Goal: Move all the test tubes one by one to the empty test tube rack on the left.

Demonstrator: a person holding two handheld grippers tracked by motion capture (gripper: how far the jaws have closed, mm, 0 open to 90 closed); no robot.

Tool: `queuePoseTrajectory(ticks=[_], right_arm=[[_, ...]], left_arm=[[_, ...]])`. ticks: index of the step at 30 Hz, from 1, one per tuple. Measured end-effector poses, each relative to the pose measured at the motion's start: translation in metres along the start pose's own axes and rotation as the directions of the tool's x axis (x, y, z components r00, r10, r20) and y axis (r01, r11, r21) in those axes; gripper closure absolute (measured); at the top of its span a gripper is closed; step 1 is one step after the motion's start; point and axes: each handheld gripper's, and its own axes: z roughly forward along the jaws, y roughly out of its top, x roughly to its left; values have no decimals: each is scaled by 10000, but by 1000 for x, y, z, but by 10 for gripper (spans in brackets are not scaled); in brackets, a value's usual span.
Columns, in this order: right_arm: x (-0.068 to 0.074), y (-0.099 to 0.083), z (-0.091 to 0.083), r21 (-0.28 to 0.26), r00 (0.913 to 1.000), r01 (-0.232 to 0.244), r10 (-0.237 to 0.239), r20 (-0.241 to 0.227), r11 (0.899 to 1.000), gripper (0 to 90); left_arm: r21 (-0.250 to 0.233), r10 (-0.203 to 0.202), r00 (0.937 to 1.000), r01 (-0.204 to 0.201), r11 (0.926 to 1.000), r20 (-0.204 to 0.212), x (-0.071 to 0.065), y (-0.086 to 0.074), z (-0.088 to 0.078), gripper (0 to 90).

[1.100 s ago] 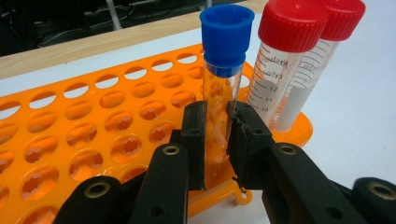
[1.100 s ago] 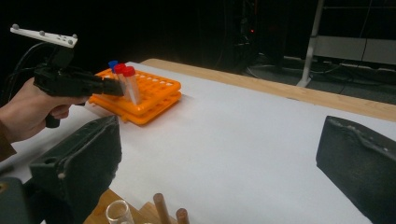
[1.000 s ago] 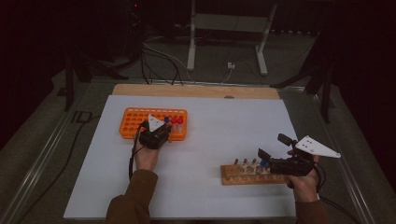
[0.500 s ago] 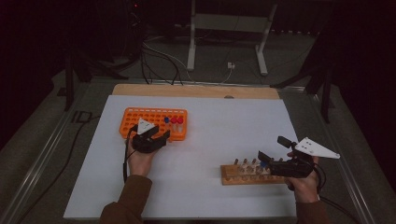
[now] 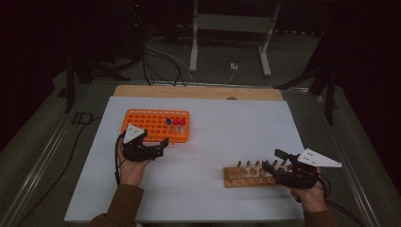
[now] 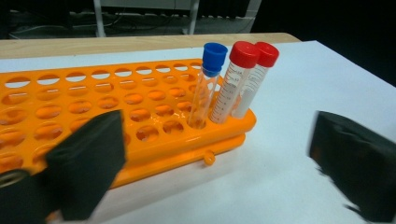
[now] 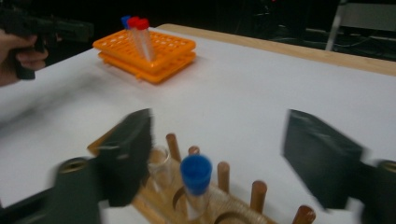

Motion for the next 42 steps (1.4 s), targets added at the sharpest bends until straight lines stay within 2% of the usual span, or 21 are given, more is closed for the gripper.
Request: queuePoseTrajectory(ticks=[5, 7, 9, 12, 17, 26, 37, 42], right_arm=[[3, -7, 0, 250, 9990, 431, -427, -143, 9988, 550], [4, -10, 0, 312, 9988, 446, -439, -222, 9985, 631], [5, -13, 2, 429, 9983, 500, -486, -329, 9978, 682], [6, -15, 5, 612, 9978, 532, -506, -433, 9967, 743], [5, -17, 7, 530, 9983, 393, -370, -449, 9978, 749], [7, -21, 9, 545, 9974, 426, -394, -595, 9976, 745], [8, -25, 11, 792, 9965, 541, -487, -678, 9954, 738], [10, -23, 10, 840, 9972, 639, -604, -436, 9944, 759]], left_arm=[[-277, 273, 9996, -273, 9992, -10, -5, -1, -15, 8], [-362, 405, 9992, -406, 9985, -21, -7, -3, -20, 8], [-444, 556, 9984, -559, 9974, -88, -8, -6, -24, 8], [-604, 511, 9985, -521, 9968, -168, -8, -11, -28, 8], [-751, 307, 9992, -325, 9966, -259, -5, -15, -30, 8], [-875, 221, 9991, -252, 9958, -360, -3, -19, -34, 8], [-854, 338, 9989, -365, 9957, -334, -6, -21, -34, 8], [-792, 416, 9985, -443, 9959, -352, -8, -21, -33, 8]])
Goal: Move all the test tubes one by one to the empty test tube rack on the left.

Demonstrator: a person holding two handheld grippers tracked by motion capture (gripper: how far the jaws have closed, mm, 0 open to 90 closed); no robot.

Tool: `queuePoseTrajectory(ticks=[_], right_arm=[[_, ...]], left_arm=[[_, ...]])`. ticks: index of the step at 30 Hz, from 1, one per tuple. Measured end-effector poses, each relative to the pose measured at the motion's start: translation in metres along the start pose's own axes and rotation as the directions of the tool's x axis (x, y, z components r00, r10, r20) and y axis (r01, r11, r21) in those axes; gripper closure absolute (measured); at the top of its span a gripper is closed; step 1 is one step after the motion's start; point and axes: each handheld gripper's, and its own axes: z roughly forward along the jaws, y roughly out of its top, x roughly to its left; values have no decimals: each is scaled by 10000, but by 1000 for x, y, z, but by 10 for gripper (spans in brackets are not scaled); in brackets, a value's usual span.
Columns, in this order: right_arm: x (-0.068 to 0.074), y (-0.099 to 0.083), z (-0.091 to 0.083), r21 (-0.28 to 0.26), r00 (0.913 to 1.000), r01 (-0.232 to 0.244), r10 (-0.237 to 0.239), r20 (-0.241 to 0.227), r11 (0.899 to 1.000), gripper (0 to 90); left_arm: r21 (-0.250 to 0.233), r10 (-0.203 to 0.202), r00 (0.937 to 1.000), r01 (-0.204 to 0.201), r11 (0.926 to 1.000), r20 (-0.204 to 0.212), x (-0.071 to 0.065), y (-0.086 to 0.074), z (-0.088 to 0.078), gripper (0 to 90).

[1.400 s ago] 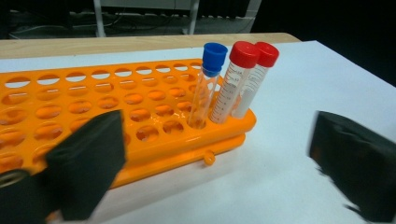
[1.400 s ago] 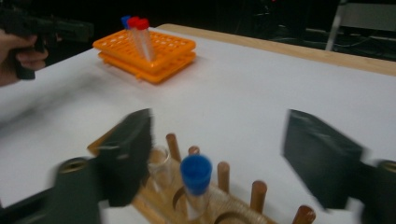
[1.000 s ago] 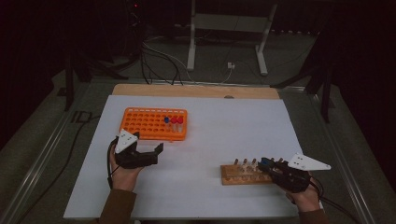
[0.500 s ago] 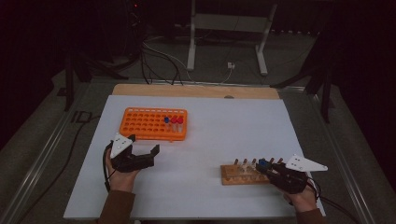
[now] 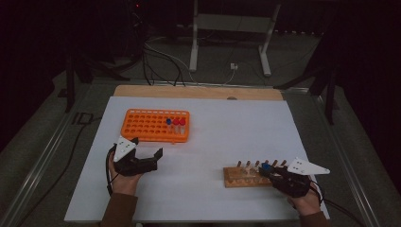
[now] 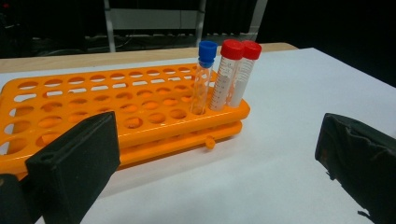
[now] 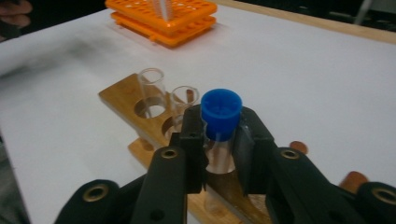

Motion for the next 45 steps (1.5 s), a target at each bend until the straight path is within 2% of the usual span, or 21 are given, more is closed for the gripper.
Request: queuePoseTrajectory(ticks=[7, 17, 21, 26, 31, 37, 45], right_arm=[[-1, 10, -12, -536, 9997, -57, 71, 253, 9985, 761], [-1, 39, -31, -1456, 9992, -29, 89, 401, 9893, 760], [-3, 51, -31, -1717, 9979, 11, 100, 643, 9851, 762], [-2, 63, -21, -1802, 9975, 12, 115, 696, 9836, 762], [4, 75, -8, -1764, 9983, 99, 3, 576, 9843, 762], [13, 87, 6, -1736, 9994, 191, -139, 311, 9846, 762], [25, 95, 23, -1653, 9996, 225, -249, -120, 9860, 762]], left_arm=[[25, 20, 10000, -20, 10000, 21, -1, 0, 0, 8], [33, 32, 9999, -32, 10000, 116, -5, 0, 1, 8], [-3, 135, 9995, -135, 9999, 269, -10, 3, 1, 9], [-62, 397, 9972, -394, 9992, 633, -22, 10, 4, 10], [-142, 735, 9899, -724, 9973, 1214, -39, 19, 10, 17], [-277, 1001, 9763, -965, 9949, 1920, -60, 29, 19, 43], [-196, 1209, 9484, -1204, 9925, 2931, -90, 40, 34, 79]])
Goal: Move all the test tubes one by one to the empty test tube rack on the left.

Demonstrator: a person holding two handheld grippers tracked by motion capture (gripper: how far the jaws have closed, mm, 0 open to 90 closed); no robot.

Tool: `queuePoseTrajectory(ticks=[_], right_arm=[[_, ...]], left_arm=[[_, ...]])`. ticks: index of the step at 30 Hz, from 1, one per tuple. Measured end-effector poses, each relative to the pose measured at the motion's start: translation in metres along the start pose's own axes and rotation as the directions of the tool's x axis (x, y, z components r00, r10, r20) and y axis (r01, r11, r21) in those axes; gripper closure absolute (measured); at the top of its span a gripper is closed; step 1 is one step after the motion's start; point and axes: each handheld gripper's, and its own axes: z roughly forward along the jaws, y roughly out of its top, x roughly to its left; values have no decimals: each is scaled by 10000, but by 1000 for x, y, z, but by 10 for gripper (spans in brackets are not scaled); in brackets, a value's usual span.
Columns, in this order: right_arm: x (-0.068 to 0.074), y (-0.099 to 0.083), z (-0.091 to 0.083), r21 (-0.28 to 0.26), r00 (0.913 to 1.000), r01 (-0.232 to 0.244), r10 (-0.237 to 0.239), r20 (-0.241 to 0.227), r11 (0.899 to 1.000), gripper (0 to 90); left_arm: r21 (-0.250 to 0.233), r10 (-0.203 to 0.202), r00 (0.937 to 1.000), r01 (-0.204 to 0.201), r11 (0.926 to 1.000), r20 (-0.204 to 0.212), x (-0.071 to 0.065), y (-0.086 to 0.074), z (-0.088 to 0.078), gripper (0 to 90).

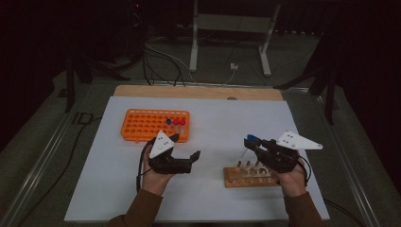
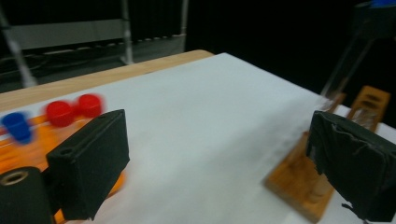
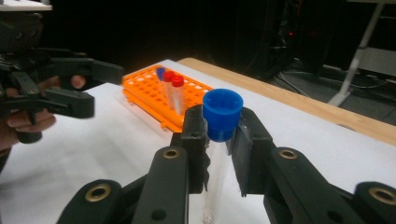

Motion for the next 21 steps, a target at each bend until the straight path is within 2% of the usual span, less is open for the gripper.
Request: queuePoseTrajectory(ticks=[5, 13, 16, 19, 21], right_arm=[[8, 0, 10, 87, 9996, 67, -64, -289, 9999, 762], [20, 1, 23, 245, 9973, 151, -133, -717, 9996, 762], [24, 1, 27, 279, 9963, 150, -125, -850, 9995, 761], [28, 1, 31, 285, 9951, 170, -141, -982, 9995, 761], [30, 1, 33, 298, 9940, 173, -140, -1087, 9994, 761]], left_arm=[[32, 172, 9979, -174, 9998, 620, -14, 7, 13, 114], [296, 693, 9861, -746, 9968, 1512, -37, 12, 33, 122], [352, 867, 9830, -936, 9950, 1616, -45, 13, 39, 132], [389, 977, 9804, -1058, 9936, 1713, -49, 14, 43, 180], [331, 1036, 9784, -1112, 9932, 1787, -51, 14, 44, 251]])
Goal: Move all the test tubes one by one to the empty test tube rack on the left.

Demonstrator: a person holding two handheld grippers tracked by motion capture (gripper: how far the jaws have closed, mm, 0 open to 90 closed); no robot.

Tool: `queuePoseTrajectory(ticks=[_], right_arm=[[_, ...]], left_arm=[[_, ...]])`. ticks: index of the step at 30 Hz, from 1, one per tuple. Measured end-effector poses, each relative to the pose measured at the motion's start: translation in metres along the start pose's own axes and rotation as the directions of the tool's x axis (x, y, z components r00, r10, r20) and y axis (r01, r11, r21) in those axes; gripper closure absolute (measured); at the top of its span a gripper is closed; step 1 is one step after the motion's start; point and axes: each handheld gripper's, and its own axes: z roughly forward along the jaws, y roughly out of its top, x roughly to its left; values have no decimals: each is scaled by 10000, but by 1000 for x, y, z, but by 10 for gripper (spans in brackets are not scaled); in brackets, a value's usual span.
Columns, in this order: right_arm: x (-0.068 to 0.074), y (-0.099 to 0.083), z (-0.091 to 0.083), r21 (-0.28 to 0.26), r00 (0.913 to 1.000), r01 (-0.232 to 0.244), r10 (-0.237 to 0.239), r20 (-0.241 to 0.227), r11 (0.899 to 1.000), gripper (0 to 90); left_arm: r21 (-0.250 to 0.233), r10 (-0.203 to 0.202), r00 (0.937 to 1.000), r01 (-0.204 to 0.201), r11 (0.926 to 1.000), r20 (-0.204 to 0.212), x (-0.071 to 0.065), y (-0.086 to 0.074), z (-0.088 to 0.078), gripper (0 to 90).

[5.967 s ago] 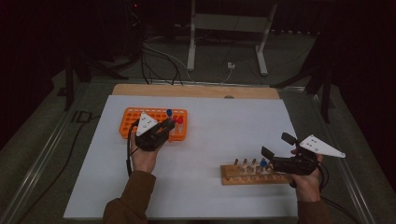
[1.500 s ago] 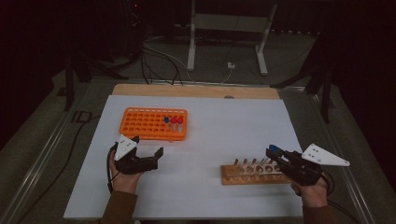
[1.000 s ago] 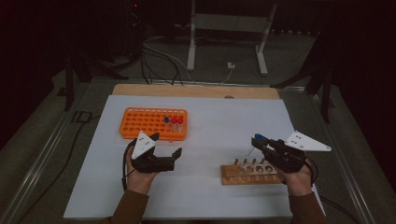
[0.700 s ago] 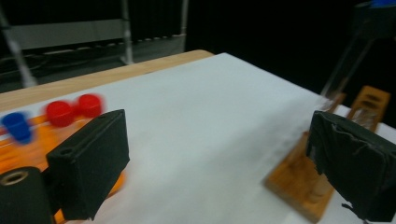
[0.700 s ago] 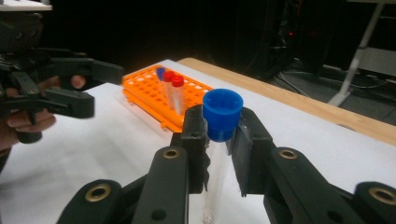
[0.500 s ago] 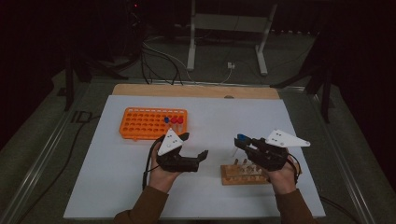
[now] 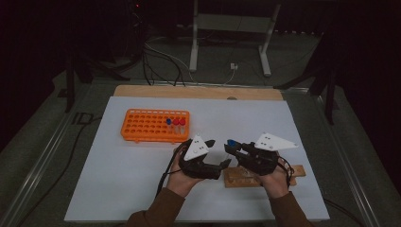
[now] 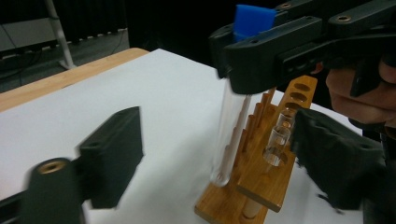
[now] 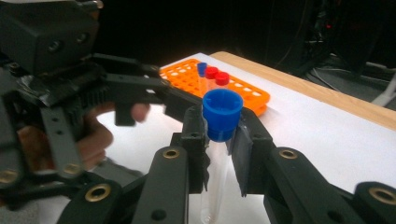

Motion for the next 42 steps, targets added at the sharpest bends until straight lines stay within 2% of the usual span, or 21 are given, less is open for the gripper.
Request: queuePoseTrajectory(ticks=[7, 14, 18, 23, 26, 29, 31, 35, 42], right_arm=[[4, -1, 5, 49, 9998, -2, 3, -210, 10000, 761], [4, -2, 6, 50, 9995, -89, 90, -305, 9999, 761], [4, -2, 5, 118, 9993, -83, 87, -352, 9999, 747], [-2, -3, -3, -157, 9986, -238, 230, -478, 9996, 513], [-7, -5, -11, -150, 9995, -298, 297, -121, 9994, 370], [-13, -8, -18, -168, 9986, -389, 394, 350, 9991, 287], [-15, -12, -23, -163, 9968, -376, 386, 693, 9992, 242], [-21, -22, -32, -152, 9930, -490, 503, 1069, 9987, 174], [-31, -33, -49, -431, 9873, -809, 860, 1336, 9958, 75]], left_arm=[[46, 153, 9997, -154, 9999, 186, 0, -1, 1, 550], [216, 257, 9987, -266, 9994, 439, 0, -3, 2, 753], [265, 283, 9987, -295, 9992, 426, -1, -4, 3, 771], [307, 56, 9999, -61, 9995, 146, 7, -8, 0, 773], [221, -140, 9999, 141, 9997, -21, 12, -10, -5, 772], [163, -251, 9995, 255, 9995, -207, 18, -12, -11, 772], [121, -309, 9990, 313, 9994, -312, 21, -13, -14, 772], [77, -410, 9977, 414, 9991, -543, 26, -15, -22, 772], [-54, -603, 9943, 601, 9982, -875, 36, -17, -32, 772]])
